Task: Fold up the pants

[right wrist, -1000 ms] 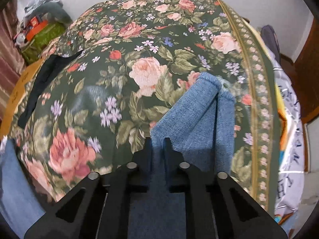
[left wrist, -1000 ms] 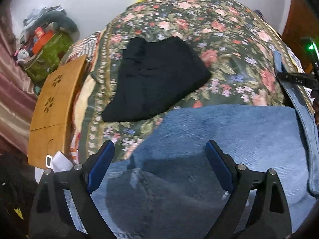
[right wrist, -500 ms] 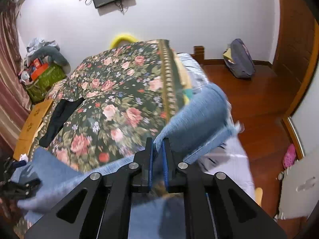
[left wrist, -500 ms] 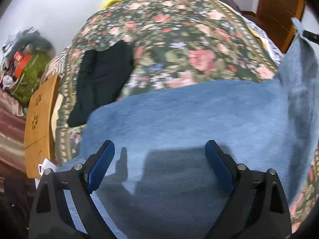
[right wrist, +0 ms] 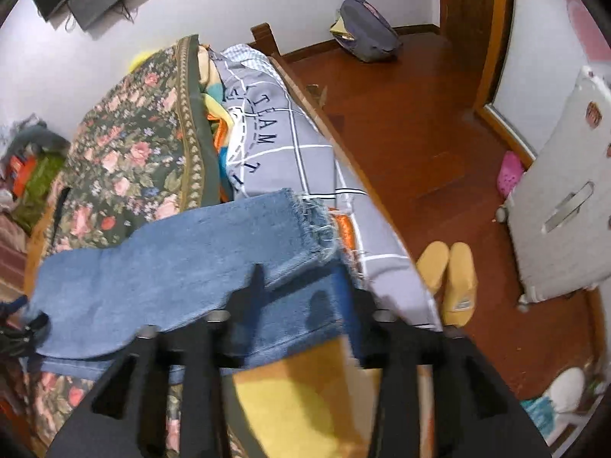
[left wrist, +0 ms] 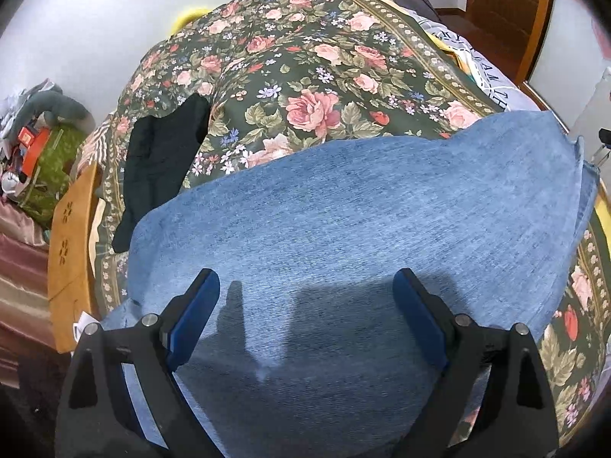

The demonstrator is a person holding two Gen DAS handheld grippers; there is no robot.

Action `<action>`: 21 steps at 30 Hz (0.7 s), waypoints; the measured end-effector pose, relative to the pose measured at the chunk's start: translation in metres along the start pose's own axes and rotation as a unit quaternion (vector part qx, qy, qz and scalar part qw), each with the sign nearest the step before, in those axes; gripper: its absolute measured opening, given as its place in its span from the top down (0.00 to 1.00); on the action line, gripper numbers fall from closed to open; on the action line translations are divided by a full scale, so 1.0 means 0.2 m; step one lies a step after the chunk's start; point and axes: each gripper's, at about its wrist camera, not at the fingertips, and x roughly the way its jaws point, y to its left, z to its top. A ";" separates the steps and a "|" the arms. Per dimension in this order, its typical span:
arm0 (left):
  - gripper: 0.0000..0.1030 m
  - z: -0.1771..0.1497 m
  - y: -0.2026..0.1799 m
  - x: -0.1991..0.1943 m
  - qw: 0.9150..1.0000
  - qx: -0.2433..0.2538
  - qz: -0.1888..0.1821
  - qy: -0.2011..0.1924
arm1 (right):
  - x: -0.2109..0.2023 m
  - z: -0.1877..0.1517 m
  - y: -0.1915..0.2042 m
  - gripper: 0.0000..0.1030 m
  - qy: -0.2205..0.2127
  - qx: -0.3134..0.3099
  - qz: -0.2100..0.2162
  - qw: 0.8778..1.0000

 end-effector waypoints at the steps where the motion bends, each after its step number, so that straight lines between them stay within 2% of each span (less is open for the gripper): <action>1: 0.10 0.00 0.00 0.00 1.000 -0.004 -0.001 0.001 | 0.02 -0.01 0.02 0.53 0.001 0.000 0.002 1.000; 5: 0.10 0.00 0.00 0.00 1.000 -0.010 0.000 -0.002 | 0.14 -0.01 0.01 0.53 0.021 0.027 0.016 0.999; 9: 0.10 -0.01 0.00 0.00 1.000 -0.009 0.002 -0.005 | 0.30 -0.05 -0.03 0.53 0.054 0.070 0.001 0.996; 10: 0.10 0.00 -0.01 0.00 1.000 -0.009 0.002 -0.005 | 0.33 -0.06 -0.04 0.60 0.056 0.083 0.006 0.995; 11: 0.10 0.00 -0.01 0.00 1.000 -0.009 0.002 -0.005 | 0.32 -0.07 -0.05 0.72 0.049 0.093 0.009 0.994; 12: 0.10 0.00 -0.01 0.00 1.000 -0.009 0.002 -0.005 | 0.31 -0.08 -0.06 0.78 0.043 0.097 0.008 0.994; 13: 0.10 0.00 -0.01 0.00 1.000 -0.008 0.001 -0.005 | 0.29 -0.08 -0.06 0.94 0.039 0.094 0.009 0.995; 21: 0.10 -0.02 -0.04 -0.03 1.000 -0.004 -0.019 -0.012 | 0.01 -0.06 -0.03 0.95 -0.016 0.032 0.013 0.999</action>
